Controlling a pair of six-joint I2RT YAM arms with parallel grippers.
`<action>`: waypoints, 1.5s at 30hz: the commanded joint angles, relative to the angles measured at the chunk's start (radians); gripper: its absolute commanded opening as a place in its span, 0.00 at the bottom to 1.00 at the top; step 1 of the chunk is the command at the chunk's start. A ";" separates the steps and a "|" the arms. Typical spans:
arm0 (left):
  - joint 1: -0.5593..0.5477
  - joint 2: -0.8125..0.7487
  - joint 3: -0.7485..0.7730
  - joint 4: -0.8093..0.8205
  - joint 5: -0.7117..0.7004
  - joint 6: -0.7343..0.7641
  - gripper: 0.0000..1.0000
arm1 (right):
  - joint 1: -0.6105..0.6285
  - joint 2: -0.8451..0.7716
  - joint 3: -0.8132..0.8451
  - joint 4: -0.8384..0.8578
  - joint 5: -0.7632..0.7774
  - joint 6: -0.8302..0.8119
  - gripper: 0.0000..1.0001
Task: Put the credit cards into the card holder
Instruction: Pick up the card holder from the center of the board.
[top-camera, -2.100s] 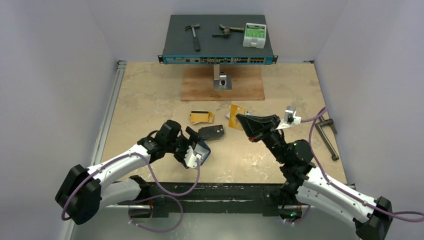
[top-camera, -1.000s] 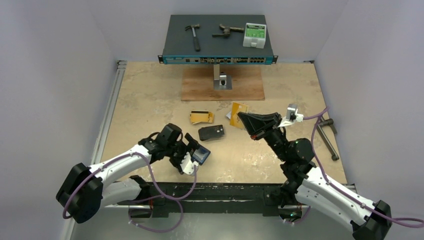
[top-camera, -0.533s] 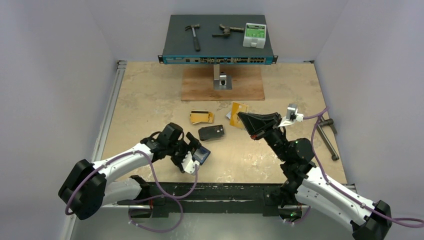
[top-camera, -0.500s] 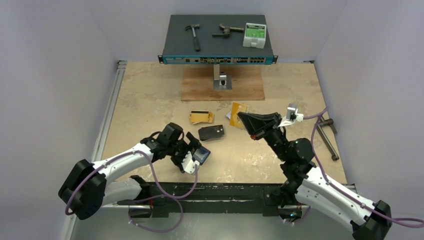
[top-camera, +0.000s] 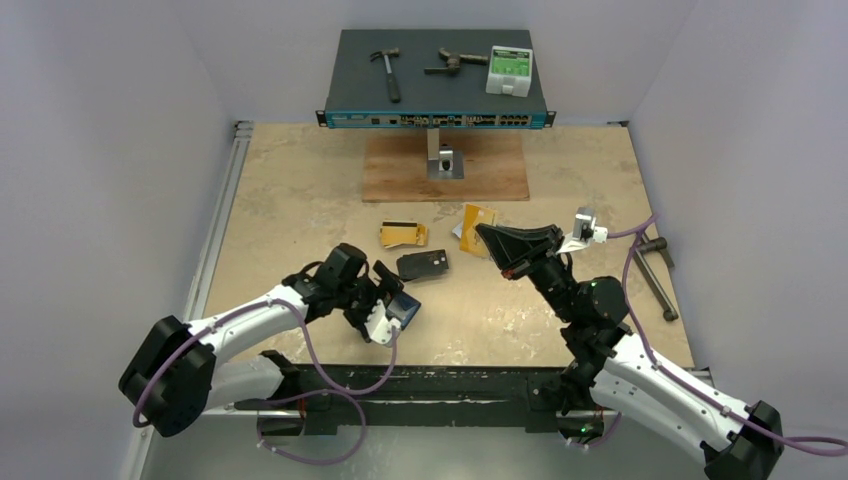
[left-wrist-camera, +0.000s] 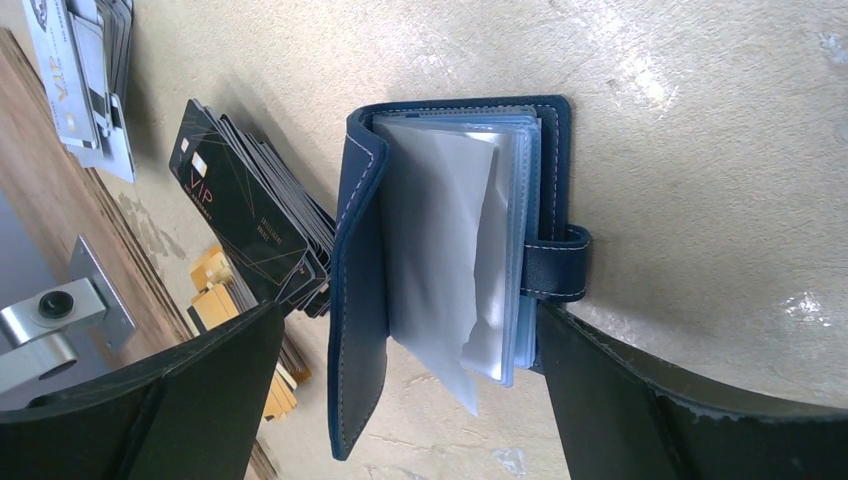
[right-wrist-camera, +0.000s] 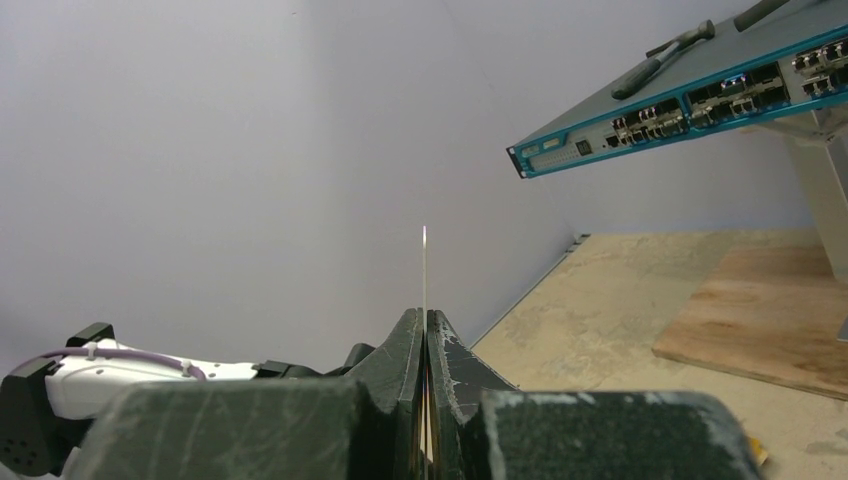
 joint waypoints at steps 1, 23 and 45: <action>0.004 0.004 0.042 0.000 0.022 0.017 0.97 | -0.005 0.003 -0.008 0.046 -0.010 0.017 0.00; 0.002 0.023 0.017 0.030 0.013 0.046 0.95 | -0.008 -0.014 -0.017 0.041 0.000 0.021 0.00; -0.014 0.020 0.040 0.067 0.023 -0.030 0.80 | -0.012 0.405 0.058 -0.143 0.013 -0.118 0.00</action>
